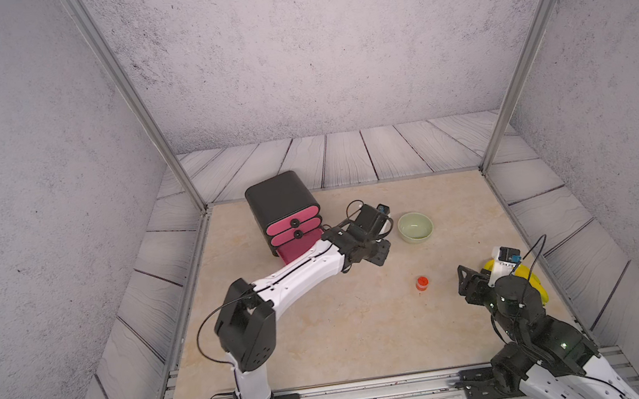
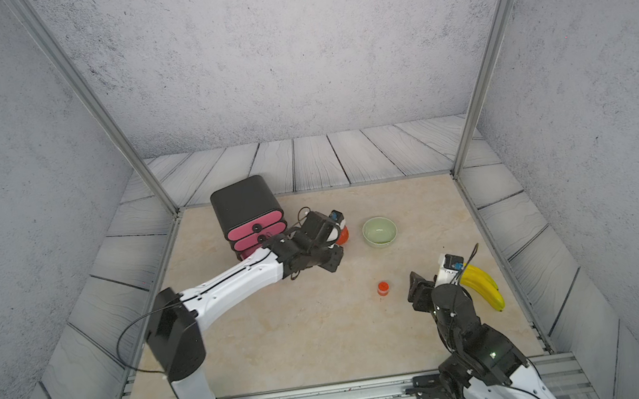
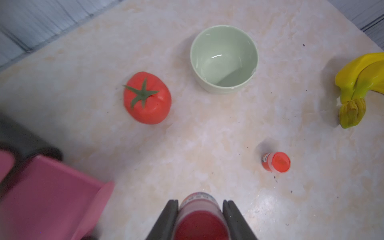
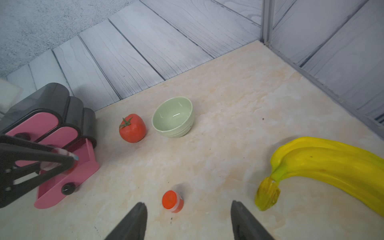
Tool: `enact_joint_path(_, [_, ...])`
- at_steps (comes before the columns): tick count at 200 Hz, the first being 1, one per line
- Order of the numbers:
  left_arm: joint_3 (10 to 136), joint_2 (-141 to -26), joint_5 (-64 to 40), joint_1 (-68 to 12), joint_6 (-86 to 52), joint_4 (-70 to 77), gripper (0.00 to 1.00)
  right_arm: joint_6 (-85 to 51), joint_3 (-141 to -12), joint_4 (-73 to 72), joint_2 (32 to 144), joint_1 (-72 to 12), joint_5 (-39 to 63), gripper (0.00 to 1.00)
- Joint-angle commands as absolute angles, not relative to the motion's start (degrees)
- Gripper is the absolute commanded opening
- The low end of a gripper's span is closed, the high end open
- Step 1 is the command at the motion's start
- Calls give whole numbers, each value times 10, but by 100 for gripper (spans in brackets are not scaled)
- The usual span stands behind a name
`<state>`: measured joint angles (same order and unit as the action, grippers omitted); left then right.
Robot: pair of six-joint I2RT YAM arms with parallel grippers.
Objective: Put the paint cans in the drawer according to color
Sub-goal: Place the paint can in the drawer.
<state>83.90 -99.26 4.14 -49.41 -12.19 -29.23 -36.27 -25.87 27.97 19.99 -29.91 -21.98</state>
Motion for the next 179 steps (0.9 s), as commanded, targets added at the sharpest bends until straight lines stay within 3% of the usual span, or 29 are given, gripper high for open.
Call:
enact_joint_path(1, [717, -910, 118, -448, -137, -290, 30, -367, -250, 190, 248, -297, -142, 68])
enact_joint_path(43, [559, -823, 142, -316, -154, -167, 30, -358, -258, 158, 301, -297, -131, 68])
enact_joint_path(121, [589, -945, 101, -233, -178, -119, 31, -356, -270, 182, 314, -296, -147, 68])
enact_joint_path(135, [596, -959, 103, -231, -177, -117, 35, -356, -268, 187, 306, -297, -155, 68])
enact_joint_path(155, [606, -978, 93, -228, -179, -120, 50, -358, -267, 189, 308, -296, -155, 68])
enact_joint_path(179, [608, -976, 86, -224, -192, -134, 60, -355, -270, 188, 319, -297, -139, 68])
